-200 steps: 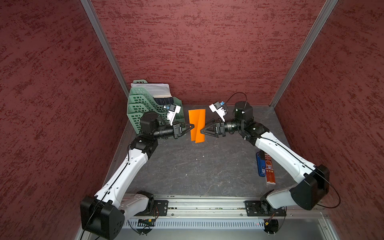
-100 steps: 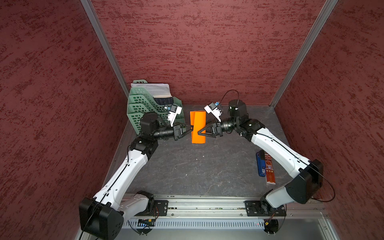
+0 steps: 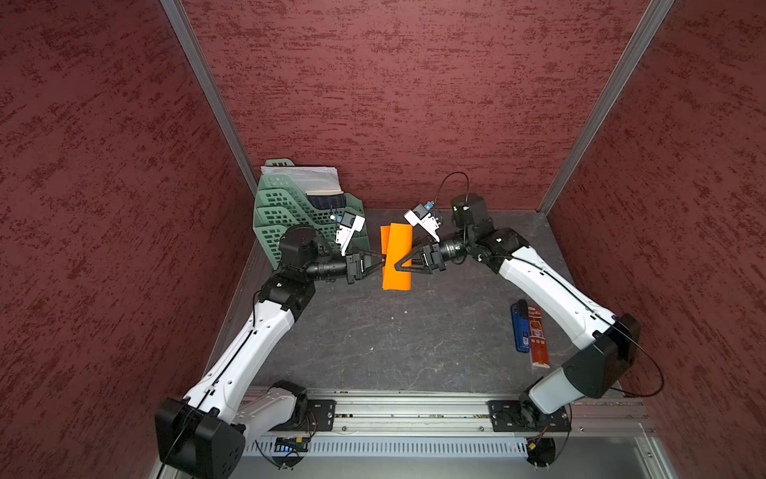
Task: Fold the square paper along the opposite sides
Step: Fold the paper.
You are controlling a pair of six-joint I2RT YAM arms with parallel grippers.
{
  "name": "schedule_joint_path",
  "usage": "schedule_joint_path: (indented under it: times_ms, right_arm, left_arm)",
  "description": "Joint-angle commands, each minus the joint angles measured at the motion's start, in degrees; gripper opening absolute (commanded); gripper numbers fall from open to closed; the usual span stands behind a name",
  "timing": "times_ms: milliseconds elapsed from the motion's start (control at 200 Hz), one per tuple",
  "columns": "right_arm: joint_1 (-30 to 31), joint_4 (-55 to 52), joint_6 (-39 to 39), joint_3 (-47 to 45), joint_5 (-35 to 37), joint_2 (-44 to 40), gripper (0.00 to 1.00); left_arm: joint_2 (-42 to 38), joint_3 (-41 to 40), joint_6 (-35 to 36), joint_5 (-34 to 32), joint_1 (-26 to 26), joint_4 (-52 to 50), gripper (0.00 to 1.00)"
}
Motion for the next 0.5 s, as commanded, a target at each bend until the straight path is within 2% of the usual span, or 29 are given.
schedule_joint_path:
  times_ms: [0, 80, 160, 326, 426, 491]
  right_arm:
    - [0.24, 0.12, -0.12, 0.31, -1.03, -0.94, 0.61]
    - [-0.24, 11.5, 7.48, -4.51, -1.33, -3.99, 0.64]
    - [-1.13, 18.29, 12.27, -7.54, 0.66, -6.77, 0.6]
    - [-3.76, 6.94, 4.6, -6.34, 12.39, -10.59, 0.58]
    - [-5.98, 7.0, 3.64, -8.63, 19.82, -12.8, 0.6]
    - [-6.42, 7.4, 3.24, -9.23, 21.62, -13.03, 0.59]
  left_arm:
    - [-1.45, 1.59, 1.27, 0.84, -0.14, -0.6, 0.0]
    - [-1.81, 1.7, 1.18, 0.67, 0.43, -0.41, 0.0]
    - [-2.11, 1.64, 0.53, 0.83, 1.49, 0.14, 0.0]
    - [-2.75, 3.05, 0.91, 2.56, 3.18, -0.29, 0.0]
    - [-3.04, 3.91, 2.28, 4.6, 3.46, -0.64, 0.0]
    - [-3.22, 4.27, 2.91, 6.93, 3.5, -0.03, 0.0]
